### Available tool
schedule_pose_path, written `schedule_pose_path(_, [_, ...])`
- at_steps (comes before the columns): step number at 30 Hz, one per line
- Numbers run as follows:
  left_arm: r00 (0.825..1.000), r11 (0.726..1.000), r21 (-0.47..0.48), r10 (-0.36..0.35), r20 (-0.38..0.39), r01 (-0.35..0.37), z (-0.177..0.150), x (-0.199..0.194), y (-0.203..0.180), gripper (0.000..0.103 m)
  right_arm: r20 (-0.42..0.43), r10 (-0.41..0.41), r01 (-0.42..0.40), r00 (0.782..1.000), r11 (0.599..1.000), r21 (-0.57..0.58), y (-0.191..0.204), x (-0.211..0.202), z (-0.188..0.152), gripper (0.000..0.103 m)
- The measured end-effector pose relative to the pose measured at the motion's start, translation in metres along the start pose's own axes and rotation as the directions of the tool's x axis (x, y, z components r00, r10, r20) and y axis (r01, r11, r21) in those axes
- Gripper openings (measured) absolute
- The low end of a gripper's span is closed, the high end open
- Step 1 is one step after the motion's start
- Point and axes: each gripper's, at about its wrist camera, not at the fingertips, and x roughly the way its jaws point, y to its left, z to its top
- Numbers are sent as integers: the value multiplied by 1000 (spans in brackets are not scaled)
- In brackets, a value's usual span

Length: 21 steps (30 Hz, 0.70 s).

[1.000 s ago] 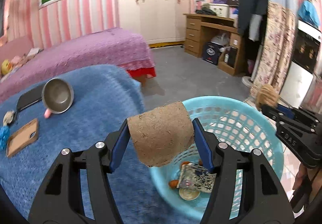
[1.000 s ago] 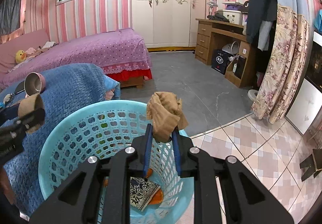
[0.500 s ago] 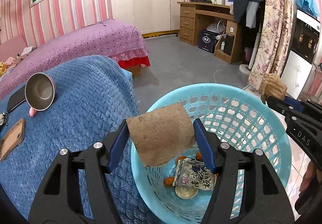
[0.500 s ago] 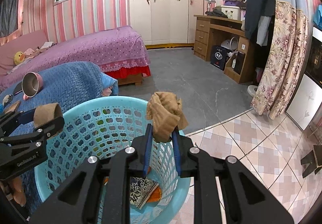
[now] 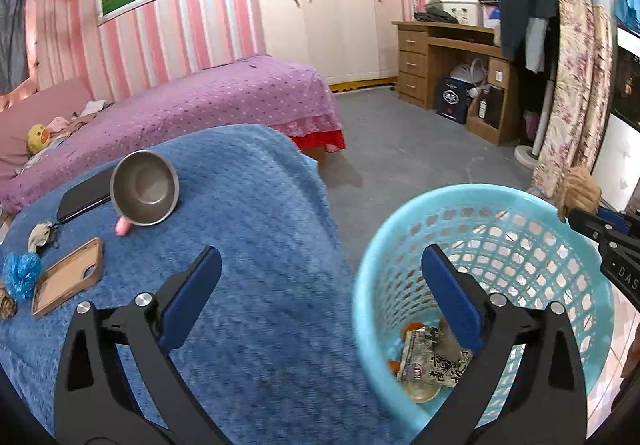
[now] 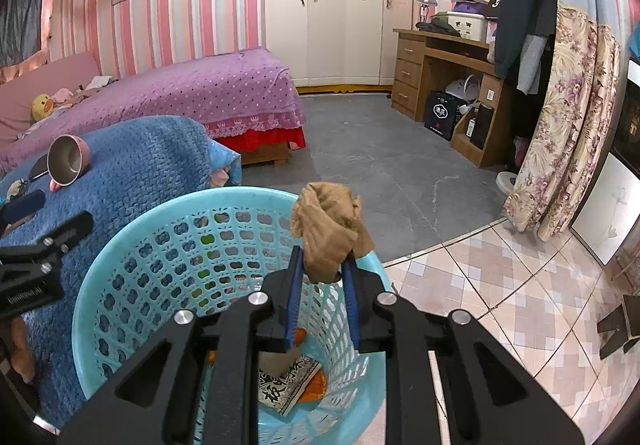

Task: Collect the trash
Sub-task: 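Carry tube and crumpled paper over the blue basket and open both tools, then move both open tools back toward the items on the blanket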

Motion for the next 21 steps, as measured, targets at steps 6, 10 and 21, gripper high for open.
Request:
schedule_pose_path(6, [999,999,-14,34,2,-34,-6,-7,19,97,-13,12,-13,1000,1000,-21,14,2,1,21])
schedule_pose_path(10, [999,998,-24,52,1,-52,-9,-14,32,97,-31,11,-12,999,1000,-27,22,5,2,34])
schedule_pose_path(21, [995,994,-54,97,27,-96,-9,-43,80,97,-17,28,-29,999,998,-48,58,-3,7,81])
